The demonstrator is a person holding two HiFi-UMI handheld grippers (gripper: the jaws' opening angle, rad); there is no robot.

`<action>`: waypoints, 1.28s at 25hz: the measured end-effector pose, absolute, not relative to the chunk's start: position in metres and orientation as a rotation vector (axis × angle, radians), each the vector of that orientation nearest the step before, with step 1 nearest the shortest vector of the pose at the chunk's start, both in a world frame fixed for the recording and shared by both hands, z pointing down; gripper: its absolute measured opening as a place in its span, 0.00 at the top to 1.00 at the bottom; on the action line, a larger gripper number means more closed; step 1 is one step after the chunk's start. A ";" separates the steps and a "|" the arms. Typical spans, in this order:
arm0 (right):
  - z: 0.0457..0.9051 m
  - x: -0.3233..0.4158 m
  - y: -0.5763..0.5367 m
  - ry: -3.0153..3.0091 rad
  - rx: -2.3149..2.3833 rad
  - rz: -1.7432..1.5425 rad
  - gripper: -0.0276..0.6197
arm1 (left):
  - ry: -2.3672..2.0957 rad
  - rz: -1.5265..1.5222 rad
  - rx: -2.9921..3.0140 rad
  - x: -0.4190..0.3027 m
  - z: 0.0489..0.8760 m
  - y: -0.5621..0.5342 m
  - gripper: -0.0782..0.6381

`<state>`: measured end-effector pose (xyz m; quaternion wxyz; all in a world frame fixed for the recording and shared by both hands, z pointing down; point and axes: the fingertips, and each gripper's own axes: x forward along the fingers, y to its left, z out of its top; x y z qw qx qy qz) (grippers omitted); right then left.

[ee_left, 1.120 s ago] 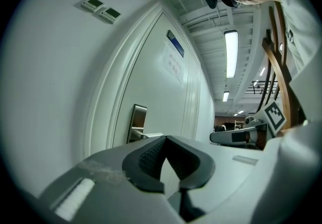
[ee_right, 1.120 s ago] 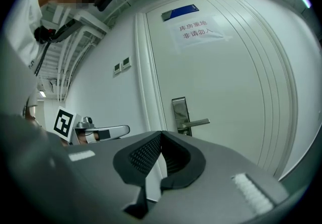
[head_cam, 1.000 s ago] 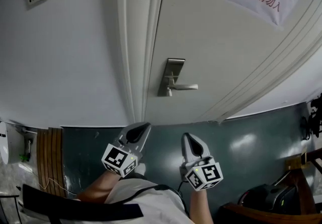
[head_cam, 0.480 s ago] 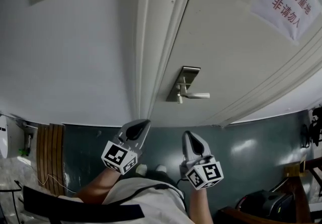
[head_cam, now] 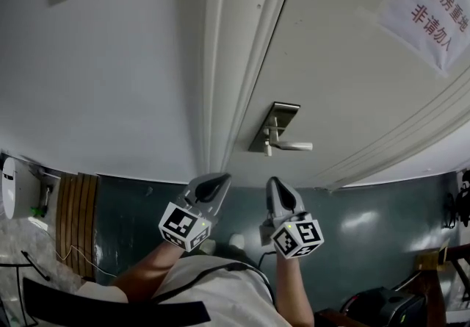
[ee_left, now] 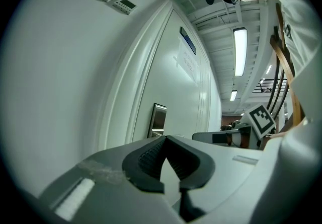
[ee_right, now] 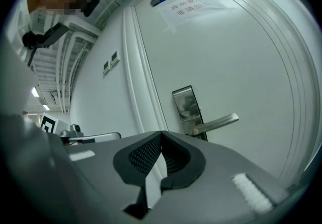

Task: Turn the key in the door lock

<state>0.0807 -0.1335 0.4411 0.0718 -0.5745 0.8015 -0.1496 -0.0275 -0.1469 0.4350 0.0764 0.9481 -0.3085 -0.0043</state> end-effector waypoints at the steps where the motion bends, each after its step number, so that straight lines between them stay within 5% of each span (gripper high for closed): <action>1: 0.445 0.084 -0.140 2.392 -1.709 -0.478 0.94 | -0.926 -0.011 2.843 -0.024 0.435 -0.148 0.88; 32: 0.558 0.125 -0.247 1.953 -1.285 -1.153 0.77 | -1.082 0.146 2.761 0.042 0.476 -0.164 0.88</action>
